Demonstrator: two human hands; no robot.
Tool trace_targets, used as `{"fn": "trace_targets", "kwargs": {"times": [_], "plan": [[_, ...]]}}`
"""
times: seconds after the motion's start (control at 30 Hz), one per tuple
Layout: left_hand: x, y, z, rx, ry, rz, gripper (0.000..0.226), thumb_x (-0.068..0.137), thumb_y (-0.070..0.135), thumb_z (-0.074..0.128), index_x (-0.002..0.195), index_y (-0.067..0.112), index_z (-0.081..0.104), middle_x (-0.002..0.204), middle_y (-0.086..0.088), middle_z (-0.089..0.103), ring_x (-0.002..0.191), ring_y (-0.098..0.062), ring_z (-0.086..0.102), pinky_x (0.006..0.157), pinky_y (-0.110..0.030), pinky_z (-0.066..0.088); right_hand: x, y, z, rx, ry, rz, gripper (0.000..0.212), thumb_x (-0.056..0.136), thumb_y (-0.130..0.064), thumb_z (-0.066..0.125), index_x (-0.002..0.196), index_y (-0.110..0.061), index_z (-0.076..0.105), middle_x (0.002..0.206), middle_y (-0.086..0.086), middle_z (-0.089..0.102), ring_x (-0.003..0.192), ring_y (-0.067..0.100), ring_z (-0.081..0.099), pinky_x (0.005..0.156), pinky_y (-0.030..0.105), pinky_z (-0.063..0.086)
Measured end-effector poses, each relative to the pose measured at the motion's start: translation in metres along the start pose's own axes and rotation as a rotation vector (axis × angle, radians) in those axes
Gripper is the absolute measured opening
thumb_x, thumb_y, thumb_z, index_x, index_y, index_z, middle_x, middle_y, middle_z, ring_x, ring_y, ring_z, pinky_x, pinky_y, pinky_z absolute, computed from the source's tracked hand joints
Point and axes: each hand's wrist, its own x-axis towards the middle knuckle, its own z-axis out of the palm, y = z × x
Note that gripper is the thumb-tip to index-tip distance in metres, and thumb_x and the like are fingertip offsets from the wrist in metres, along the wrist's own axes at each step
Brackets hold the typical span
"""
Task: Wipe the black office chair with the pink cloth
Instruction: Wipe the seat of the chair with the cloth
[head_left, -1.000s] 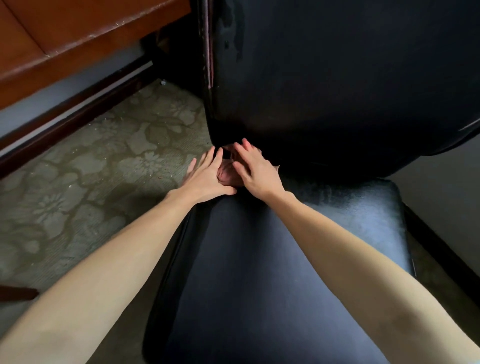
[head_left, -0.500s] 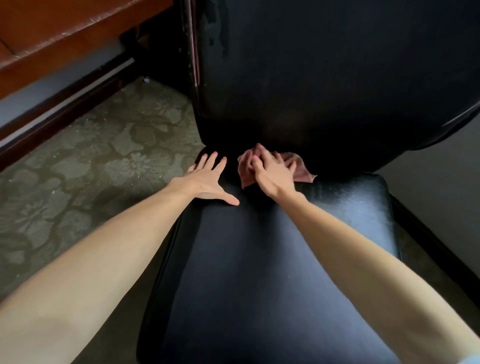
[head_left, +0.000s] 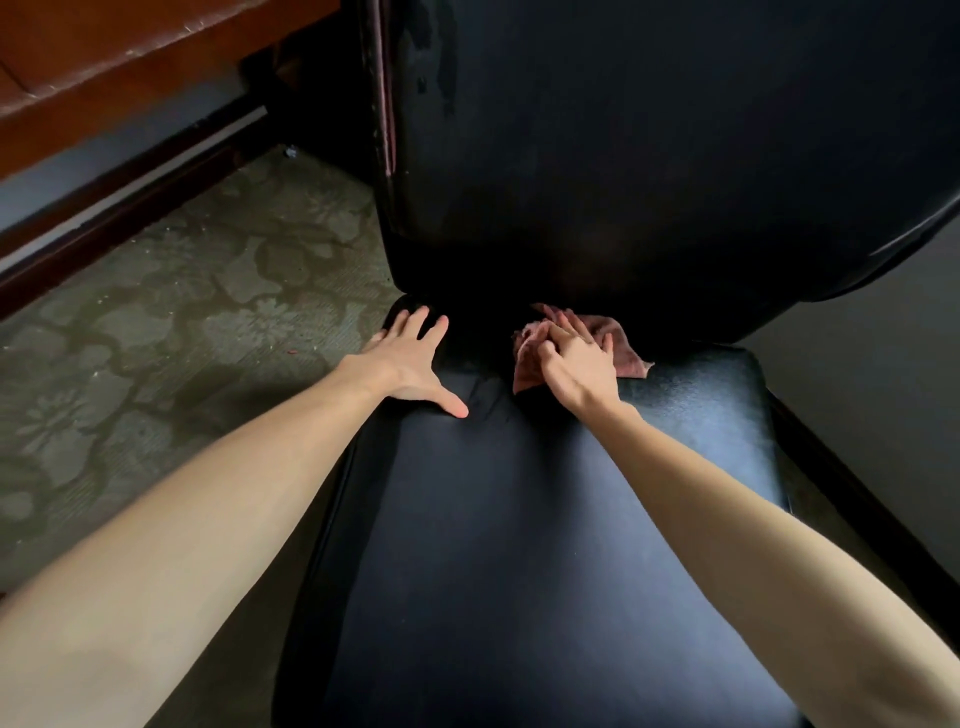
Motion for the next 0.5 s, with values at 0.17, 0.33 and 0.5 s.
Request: {"fn": "trace_targets", "kwargs": {"times": [0.17, 0.33, 0.5], "plan": [[-0.001, -0.001, 0.003, -0.020, 0.025, -0.018, 0.134, 0.064, 0.071, 0.076, 0.158, 0.026, -0.009, 0.165, -0.002, -0.019, 0.151, -0.025, -0.016, 0.121, -0.047, 0.004, 0.004, -0.052, 0.030, -0.086, -0.039, -0.023, 0.064, 0.100, -0.059, 0.024, 0.155, -0.027, 0.021, 0.164, -0.007, 0.012, 0.152, 0.022, 0.001, 0.114, 0.061, -0.010], [-0.003, 0.000, 0.001, -0.027, 0.020, -0.025, 0.134, 0.064, 0.070, 0.077, 0.158, 0.025, -0.007, 0.165, 0.000, -0.017, 0.152, -0.023, -0.015, 0.121, -0.047, 0.006, -0.009, -0.017, 0.021, -0.116, 0.036, -0.045, 0.056, 0.103, -0.042, 0.030, 0.155, -0.024, 0.020, 0.164, -0.010, 0.011, 0.151, 0.012, -0.001, 0.117, 0.058, -0.007], [-0.005, 0.006, -0.004, -0.077, 0.003, -0.043, 0.134, 0.065, 0.065, 0.080, 0.158, 0.023, -0.006, 0.165, -0.003, -0.017, 0.151, -0.025, -0.017, 0.121, -0.050, 0.006, -0.026, 0.049, -0.015, -0.093, 0.069, 0.107, 0.065, 0.093, -0.027, 0.044, 0.154, -0.021, 0.025, 0.164, -0.004, 0.015, 0.151, 0.011, 0.002, 0.120, 0.052, -0.001]]}}
